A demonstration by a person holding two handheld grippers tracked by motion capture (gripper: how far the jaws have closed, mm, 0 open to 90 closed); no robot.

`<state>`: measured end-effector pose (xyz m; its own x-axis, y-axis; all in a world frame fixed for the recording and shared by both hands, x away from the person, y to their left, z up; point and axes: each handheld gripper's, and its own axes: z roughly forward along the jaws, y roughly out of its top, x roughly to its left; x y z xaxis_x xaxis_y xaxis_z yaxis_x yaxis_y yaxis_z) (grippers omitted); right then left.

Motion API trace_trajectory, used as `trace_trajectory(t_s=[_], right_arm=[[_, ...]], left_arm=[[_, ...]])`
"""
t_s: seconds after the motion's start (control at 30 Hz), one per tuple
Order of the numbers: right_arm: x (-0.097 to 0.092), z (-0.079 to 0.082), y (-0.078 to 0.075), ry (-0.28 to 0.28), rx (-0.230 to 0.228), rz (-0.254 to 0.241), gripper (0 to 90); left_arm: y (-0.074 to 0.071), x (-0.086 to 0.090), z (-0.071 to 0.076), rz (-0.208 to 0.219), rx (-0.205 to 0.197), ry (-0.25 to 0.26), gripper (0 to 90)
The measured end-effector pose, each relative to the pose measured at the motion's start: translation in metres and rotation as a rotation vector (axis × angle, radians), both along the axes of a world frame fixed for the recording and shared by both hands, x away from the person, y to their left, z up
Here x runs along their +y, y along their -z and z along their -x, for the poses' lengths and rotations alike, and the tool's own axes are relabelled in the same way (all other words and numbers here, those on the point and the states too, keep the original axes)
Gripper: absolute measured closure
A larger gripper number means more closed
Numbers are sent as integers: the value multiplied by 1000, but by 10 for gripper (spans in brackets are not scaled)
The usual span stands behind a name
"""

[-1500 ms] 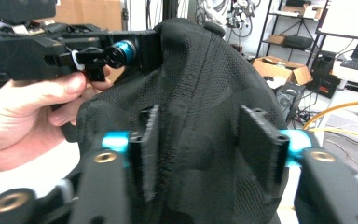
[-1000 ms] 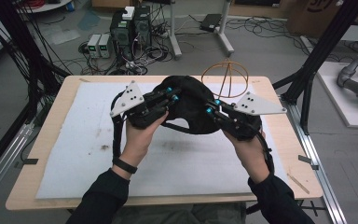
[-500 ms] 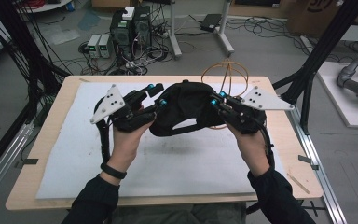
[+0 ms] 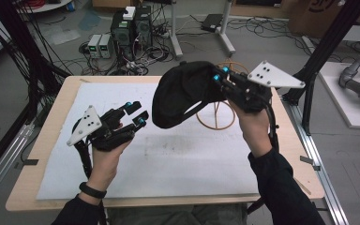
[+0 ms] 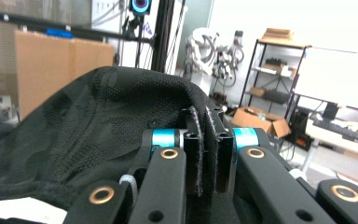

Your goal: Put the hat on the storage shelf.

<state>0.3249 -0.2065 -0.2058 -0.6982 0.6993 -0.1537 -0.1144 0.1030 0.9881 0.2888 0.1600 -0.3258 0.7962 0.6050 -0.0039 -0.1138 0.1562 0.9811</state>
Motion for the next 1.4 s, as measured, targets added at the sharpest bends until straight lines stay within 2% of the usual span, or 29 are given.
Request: trace_trajectory(t_s=[0.17, 0.3, 0.47, 0.63, 0.7, 0.87, 1.03, 1.4], right_arm=[[-8, -6, -23, 23, -63, -34, 873], [-16, -8, -40, 39, -104, -60, 874], [-31, -9, -55, 81, -131, -77, 873], [-54, -13, -62, 149, -142, -106, 873], [-63, -17, -64, 189, -149, -110, 873], [-75, -25, -66, 238, -153, -107, 873], [-78, -33, -67, 252, -159, -123, 873], [-67, -56, -79, 242, -177, -147, 873]], left_arm=[[9, 4, 1, -9, 30, -1, 576], [13, 5, 2, -21, 38, 8, 577], [16, 3, 3, -30, 49, 20, 578], [19, 2, 2, -40, 53, 28, 581], [19, 1, 2, -40, 56, 32, 581], [20, 1, 1, -46, 58, 36, 584], [22, 1, -1, -47, 64, 36, 586], [26, 8, -1, -50, 73, 26, 589]])
